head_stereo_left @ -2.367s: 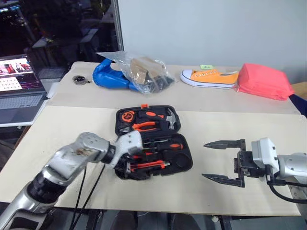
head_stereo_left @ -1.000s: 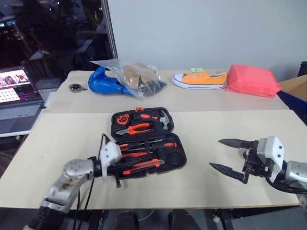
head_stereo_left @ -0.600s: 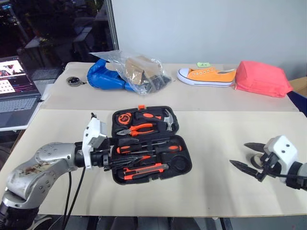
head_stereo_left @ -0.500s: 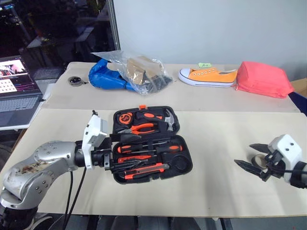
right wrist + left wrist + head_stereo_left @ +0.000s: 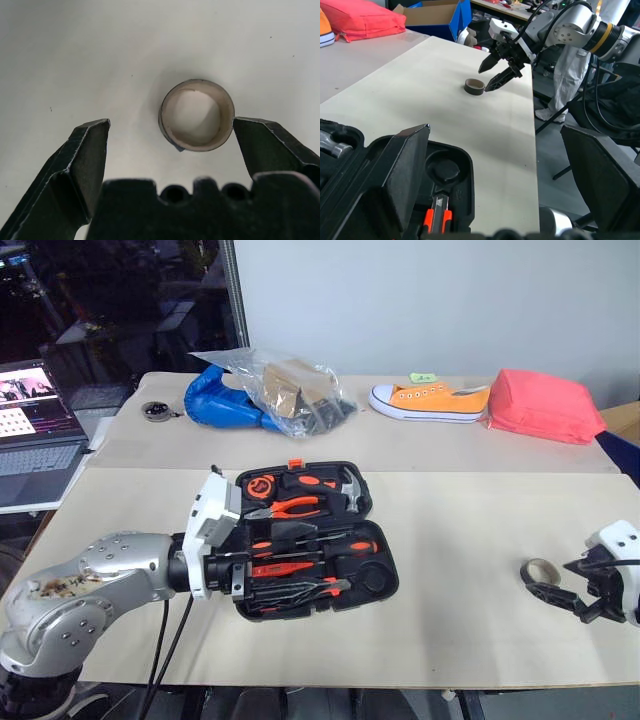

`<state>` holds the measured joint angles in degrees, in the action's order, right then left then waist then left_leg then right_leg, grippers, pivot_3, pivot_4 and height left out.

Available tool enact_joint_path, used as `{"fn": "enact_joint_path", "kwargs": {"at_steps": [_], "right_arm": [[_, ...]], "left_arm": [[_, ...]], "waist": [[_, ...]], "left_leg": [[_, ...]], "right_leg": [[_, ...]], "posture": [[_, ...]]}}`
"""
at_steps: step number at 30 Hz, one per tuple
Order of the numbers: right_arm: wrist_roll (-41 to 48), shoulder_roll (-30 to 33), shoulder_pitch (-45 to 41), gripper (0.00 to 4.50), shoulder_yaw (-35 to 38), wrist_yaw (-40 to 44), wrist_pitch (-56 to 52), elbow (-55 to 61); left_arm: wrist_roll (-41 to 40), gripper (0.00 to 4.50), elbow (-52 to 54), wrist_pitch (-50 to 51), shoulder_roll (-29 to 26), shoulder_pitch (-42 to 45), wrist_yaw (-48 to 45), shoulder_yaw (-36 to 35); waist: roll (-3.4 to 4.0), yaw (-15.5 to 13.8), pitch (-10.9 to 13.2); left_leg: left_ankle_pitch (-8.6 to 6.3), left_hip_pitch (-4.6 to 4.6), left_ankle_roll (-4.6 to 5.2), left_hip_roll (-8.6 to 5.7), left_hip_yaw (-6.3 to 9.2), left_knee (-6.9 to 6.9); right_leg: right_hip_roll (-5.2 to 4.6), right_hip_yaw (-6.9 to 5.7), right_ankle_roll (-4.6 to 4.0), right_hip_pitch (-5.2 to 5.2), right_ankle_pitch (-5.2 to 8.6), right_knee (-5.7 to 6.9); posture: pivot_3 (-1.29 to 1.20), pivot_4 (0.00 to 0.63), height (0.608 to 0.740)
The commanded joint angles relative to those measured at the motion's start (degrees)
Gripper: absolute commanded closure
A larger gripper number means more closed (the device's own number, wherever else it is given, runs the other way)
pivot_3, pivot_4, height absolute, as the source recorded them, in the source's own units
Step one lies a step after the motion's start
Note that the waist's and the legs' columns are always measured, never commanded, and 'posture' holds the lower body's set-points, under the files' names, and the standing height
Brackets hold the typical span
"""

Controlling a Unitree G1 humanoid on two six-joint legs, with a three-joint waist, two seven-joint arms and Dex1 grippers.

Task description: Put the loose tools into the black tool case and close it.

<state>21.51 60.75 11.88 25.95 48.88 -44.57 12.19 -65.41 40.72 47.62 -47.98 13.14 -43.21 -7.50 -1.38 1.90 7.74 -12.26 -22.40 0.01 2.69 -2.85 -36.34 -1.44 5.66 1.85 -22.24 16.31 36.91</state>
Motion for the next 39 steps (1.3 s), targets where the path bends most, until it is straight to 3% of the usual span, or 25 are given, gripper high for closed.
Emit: {"fn": "enact_joint_path", "kwargs": {"at_steps": [1, 4, 7, 18, 22, 28, 35, 39], "right_arm": [[-1.01, 1.29, -3.28, 0.0, -3.34, 0.96, 1.13, -0.35], [-2.87, 1.62, -6.34, 0.0, -7.29, 0.79, 1.71, -3.24], [-3.98, 2.33, -10.23, 0.76, -11.28, 0.96, -0.73, -6.8], [-5.12, 2.58, -14.4, 4.45, -14.63, 2.48, -0.72, -9.15], [-3.12, 2.32, -12.8, 4.45, -11.95, 5.36, 1.36, -6.25], [10.27, 0.32, -14.84, 4.45, -10.85, 11.1, -4.34, 11.74], [11.69, -0.48, -25.89, 4.45, -27.28, 10.81, -6.75, 23.9], [8.51, -2.59, -30.96, 4.45, -36.39, 11.38, -4.97, 23.8]], "left_arm": [[-0.48, 0.02, 0.77, -0.13, -0.57, 1.48, -0.23, 0.2], [-0.2, 0.02, 0.62, -0.04, -0.74, 2.06, -0.39, 0.42], [-1.33, 0.0, 0.8, 0.52, -1.31, 3.1, 0.11, -0.07], [-3.83, 0.0, 3.01, 0.68, -2.58, 1.98, 1.83, -0.99], [-4.42, 0.0, 3.69, 0.21, -2.63, 1.39, 2.33, -1.27], [-0.92, 0.0, 3.74, -2.16, -2.45, -1.52, 1.56, -2.99], [5.68, 0.0, 5.05, -8.01, -3.78, -18.27, -5.84, -14.29], [2.35, 0.0, 5.08, -7.88, -4.45, -26.42, -11.05, -22.41]], "waist": [[0.0, 0.08, 0.0], [0.0, 0.14, 0.0], [0.0, 0.15, 0.01], [0.01, 0.31, 0.01], [0.01, 0.22, 0.01], [0.03, 0.69, 0.06], [-0.06, 0.36, 0.14], [-0.09, 0.18, 0.16]], "left_leg": [[0.0, 0.0, 0.0, 0.0, 0.0, 0.0], [0.0, 0.0, 0.0, 0.0, -0.01, -0.02], [0.0, -0.02, 0.0, -0.02, -0.02, -0.03], [0.0, -0.04, 0.0, -0.02, -0.03, -0.02], [0.0, -0.01, 0.0, -0.01, -0.02, -0.03], [0.0, 0.0, 0.0, 0.06, 0.01, -0.01], [0.01, 0.08, -0.03, 0.15, 0.03, 0.0], [0.0, 0.01, -0.03, 0.18, 0.0, 0.06]], "right_leg": [[0.0, 0.0, 0.0, 0.0, 0.0, 0.0], [-0.01, 0.0, 0.0, 0.0, 0.0, 0.0], [-0.01, 0.0, 0.0, -0.01, -0.01, 0.0], [-0.03, 0.01, -0.08, -0.03, -0.03, 0.01], [-0.01, -0.02, -0.07, -0.03, -0.02, 0.06], [0.07, 0.0, -0.04, -0.03, 0.0, 0.08], [0.06, -0.05, -0.12, -0.04, 0.02, 0.1], [-0.1, -0.1, -0.43, -0.14, -0.06, 0.07]], "posture": [[0.0, 0.15, 0.74], [0.0, 0.15, 0.74], [0.0, 0.15, 0.74], [0.0, 0.15, 0.74], [0.0, 0.15, 0.74], [0.0, 0.15, 0.74], [0.0, 0.15, 0.74], [0.0, 0.15, 0.74]]}}
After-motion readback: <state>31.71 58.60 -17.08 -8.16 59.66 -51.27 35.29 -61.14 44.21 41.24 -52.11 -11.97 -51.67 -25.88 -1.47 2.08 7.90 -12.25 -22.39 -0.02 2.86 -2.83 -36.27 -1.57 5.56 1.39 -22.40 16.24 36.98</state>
